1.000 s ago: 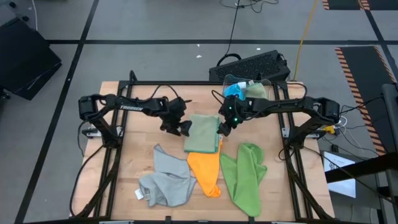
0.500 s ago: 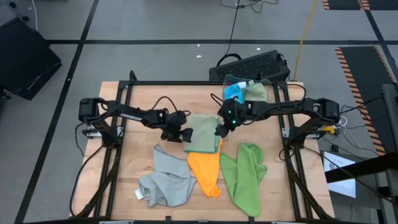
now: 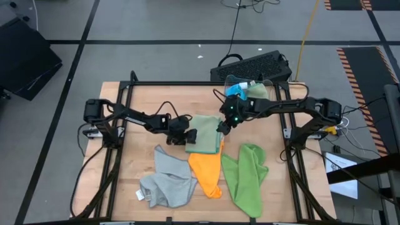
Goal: Fold microfiber towels
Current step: Fold the light green microfiber towel
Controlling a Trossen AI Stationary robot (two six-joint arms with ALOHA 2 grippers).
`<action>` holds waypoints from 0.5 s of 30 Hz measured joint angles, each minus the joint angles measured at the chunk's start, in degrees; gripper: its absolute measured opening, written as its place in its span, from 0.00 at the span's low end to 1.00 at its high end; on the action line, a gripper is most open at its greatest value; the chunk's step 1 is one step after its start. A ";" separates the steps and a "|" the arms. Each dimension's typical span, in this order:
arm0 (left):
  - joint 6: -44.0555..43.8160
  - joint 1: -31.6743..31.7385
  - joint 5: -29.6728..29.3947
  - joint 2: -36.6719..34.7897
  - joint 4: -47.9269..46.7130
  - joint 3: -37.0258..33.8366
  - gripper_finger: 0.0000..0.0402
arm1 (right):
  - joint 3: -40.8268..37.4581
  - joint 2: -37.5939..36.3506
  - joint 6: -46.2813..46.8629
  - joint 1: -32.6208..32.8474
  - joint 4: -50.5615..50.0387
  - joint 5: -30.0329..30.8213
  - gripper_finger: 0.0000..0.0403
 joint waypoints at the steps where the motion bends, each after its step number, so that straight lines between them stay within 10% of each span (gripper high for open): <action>1: 0.44 -0.38 -1.08 0.33 0.20 0.00 0.47 | 0.00 0.00 -0.46 -0.52 0.00 0.02 0.49; 8: 10.75 -0.89 -5.91 0.67 1.23 -0.22 0.06 | 0.00 0.00 -1.22 -3.33 2.03 -0.10 0.49; 15: 19.90 2.55 0.24 -1.98 -4.39 -0.16 0.03 | 0.06 0.00 4.15 -2.88 11.42 -1.76 0.49</action>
